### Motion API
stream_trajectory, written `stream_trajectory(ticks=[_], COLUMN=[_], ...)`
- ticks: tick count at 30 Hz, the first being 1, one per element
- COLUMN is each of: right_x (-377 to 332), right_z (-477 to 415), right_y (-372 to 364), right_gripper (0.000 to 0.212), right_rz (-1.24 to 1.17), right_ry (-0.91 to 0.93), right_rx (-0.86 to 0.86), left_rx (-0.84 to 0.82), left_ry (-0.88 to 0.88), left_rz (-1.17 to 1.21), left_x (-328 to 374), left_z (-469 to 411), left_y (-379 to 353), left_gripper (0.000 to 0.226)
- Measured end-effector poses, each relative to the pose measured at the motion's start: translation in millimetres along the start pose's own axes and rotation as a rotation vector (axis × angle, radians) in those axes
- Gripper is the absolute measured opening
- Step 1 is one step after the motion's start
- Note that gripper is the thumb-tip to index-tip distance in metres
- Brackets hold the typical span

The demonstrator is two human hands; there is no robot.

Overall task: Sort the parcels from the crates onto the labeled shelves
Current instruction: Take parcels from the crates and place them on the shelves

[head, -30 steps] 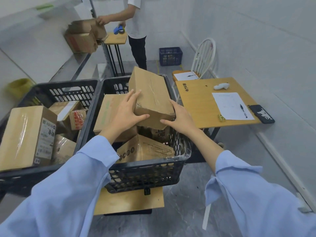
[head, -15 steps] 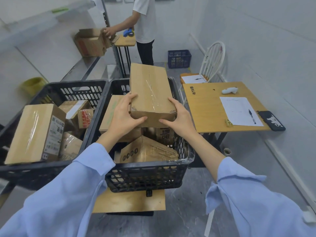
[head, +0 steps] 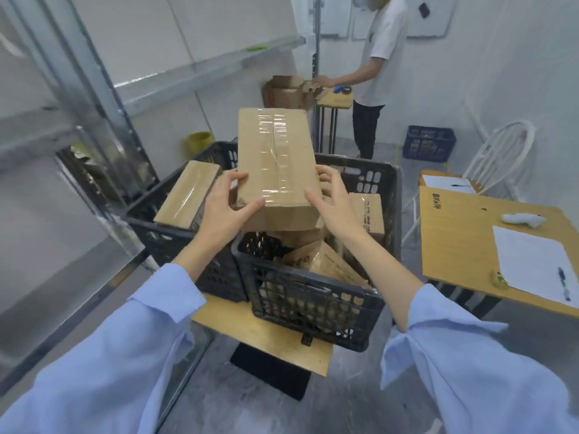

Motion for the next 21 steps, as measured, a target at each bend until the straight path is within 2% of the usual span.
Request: stream_trajectory(ticks=[3, 6, 9, 14, 18, 21], right_x=[-18, -32, -43, -69, -90, -105], right_z=[9, 21, 35, 64, 87, 103], right_y=[-30, -59, -89, -141, -176, -196], right_gripper=[0.073, 0.088, 0.1, 0.11, 0.104, 0.099], right_rz=[-0.066, -0.009, -0.033, 0.01, 0.004, -0.081], right_ry=[-0.009, 0.018, 0.031, 0.156, 0.209, 0.209], right_rx=[-0.106, -0.232, -0.382, -0.572, -0.635, -0.653], left_rx=[0.056, 0.115, 0.179, 0.283, 0.398, 0.439], left_ry=[0.066, 0.122, 0.175, 0.216, 0.233, 0.281], left_rz=[0.013, -0.048, -0.13, -0.163, -0.143, -0.154], left_x=[1, -2, -8, -10, -5, -3], left_z=[28, 57, 88, 148, 194, 224], left_y=[35, 70, 105, 150, 182, 202], left_gripper=[0.07, 0.086, 0.094, 0.086, 0.068, 0.069])
Point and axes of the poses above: each hand's wrist, its own z-axis away from the middle knuckle, its own y-axis out of the back of the hand, x = y × z, the point moved 4 cm from there along -z, towards the middle knuckle, and after that the axes turned 4 degrees about y, right-handed, at the moved point
